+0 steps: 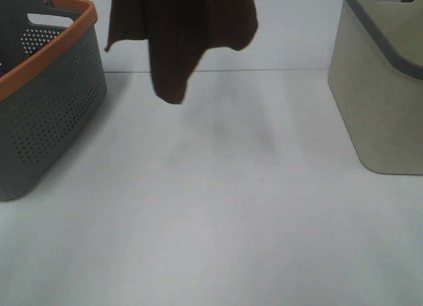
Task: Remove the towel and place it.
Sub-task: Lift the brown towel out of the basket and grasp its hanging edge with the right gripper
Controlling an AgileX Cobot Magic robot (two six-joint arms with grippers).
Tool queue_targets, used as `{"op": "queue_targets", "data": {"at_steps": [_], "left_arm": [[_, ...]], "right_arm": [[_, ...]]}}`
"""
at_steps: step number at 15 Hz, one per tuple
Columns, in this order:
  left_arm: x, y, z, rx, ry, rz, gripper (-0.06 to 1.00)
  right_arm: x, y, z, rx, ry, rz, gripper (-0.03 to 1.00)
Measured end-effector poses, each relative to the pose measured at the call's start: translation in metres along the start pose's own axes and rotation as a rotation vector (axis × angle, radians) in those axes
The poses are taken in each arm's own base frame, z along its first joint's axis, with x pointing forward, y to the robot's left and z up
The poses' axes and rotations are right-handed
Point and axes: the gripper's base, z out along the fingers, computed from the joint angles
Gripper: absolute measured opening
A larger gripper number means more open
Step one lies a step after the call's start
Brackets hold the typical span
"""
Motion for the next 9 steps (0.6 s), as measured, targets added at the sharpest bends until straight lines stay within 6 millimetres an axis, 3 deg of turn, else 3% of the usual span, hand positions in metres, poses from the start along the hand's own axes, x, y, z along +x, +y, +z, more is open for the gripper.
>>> {"op": "queue_targets", "data": {"at_steps": [6, 9], "left_arm": [[-0.009, -0.036, 0.048, 0.133, -0.035, -0.002, 0.00], [-0.020, -0.052, 0.059, 0.178, -0.063, 0.007, 0.00]], "right_arm": [[-0.004, -0.017, 0.051, -0.140, -0.006, -0.057, 0.78], [-0.002, -0.020, 0.072, -0.239, -0.016, -0.044, 0.78]]}}
